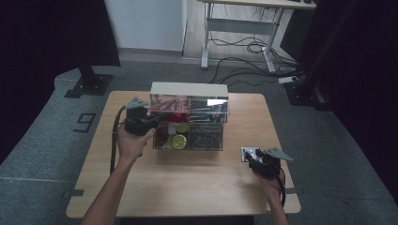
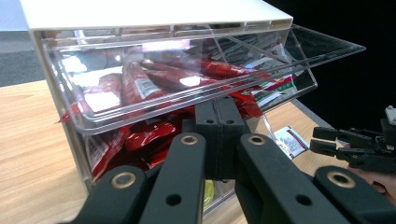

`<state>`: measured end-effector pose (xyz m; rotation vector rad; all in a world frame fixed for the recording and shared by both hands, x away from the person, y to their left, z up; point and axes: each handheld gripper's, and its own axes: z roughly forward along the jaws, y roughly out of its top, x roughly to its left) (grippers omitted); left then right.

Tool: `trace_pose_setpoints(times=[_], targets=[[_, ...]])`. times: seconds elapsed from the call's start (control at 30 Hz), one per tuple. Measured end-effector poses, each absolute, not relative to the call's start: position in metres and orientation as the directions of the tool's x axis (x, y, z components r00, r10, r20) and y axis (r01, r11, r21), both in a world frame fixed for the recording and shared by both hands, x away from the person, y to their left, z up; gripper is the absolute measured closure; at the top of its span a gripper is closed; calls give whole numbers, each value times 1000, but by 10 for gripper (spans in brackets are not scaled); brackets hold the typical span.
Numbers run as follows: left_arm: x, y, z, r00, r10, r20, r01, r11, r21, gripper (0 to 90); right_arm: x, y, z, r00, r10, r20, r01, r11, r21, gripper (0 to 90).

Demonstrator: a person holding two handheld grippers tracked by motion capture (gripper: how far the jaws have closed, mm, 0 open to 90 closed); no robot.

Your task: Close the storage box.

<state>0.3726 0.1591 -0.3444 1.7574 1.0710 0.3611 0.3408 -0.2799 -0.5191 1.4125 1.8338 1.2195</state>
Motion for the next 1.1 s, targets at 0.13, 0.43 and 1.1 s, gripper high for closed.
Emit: trace_pose_setpoints(times=[0.13,0.43,1.1], targets=[[372,162,-347,558,797,-230,500,-102,860,900,341,-281,-521,-319,939,127,481,45,876,460],[371,167,-356,553,797,-241,511,-96,854,900,342,-280,-522,-317,940,128,486,44,873,461],[365,173,-358,553,800,-233,502,-97,859,900,341,-281,-522,-320,938,134,483,40,875,459]])
